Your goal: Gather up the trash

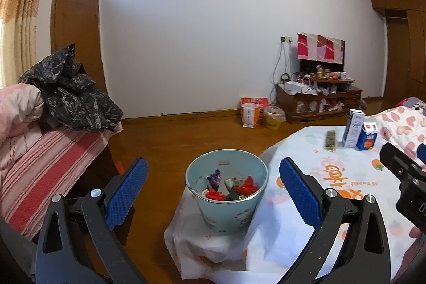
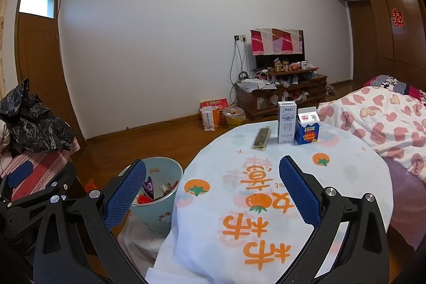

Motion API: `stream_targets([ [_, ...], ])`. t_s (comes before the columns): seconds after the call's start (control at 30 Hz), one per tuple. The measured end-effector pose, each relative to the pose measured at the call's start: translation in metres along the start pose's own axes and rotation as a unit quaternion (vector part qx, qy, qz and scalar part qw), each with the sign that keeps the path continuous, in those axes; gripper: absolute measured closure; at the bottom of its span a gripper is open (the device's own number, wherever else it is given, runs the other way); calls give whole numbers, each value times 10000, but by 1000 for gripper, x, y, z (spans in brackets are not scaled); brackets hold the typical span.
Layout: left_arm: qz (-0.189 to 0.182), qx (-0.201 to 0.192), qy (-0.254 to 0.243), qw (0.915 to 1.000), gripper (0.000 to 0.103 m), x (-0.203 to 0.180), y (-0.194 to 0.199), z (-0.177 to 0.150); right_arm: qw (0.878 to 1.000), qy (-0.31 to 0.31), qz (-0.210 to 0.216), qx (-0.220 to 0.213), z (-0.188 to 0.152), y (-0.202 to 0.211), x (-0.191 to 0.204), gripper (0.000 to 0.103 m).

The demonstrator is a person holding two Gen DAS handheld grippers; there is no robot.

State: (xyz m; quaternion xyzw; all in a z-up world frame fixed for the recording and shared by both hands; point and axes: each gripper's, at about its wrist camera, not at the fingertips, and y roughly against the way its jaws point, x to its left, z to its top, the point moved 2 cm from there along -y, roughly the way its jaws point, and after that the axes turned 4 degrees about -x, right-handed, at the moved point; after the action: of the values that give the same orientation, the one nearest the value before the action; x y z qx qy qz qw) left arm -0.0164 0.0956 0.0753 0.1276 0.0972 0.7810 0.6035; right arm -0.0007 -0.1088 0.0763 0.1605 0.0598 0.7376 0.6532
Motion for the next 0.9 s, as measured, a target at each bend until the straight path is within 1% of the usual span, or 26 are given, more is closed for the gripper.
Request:
stream_targets([
  [0.3,101,-52,-56,9999,6,-1,1,0,10000,2,-9,-6,-1,0,0,5],
  [0.9,74,-3,19,10000,6,4,-1,3,10000,51,-1,-29,-1,1,4,5],
])
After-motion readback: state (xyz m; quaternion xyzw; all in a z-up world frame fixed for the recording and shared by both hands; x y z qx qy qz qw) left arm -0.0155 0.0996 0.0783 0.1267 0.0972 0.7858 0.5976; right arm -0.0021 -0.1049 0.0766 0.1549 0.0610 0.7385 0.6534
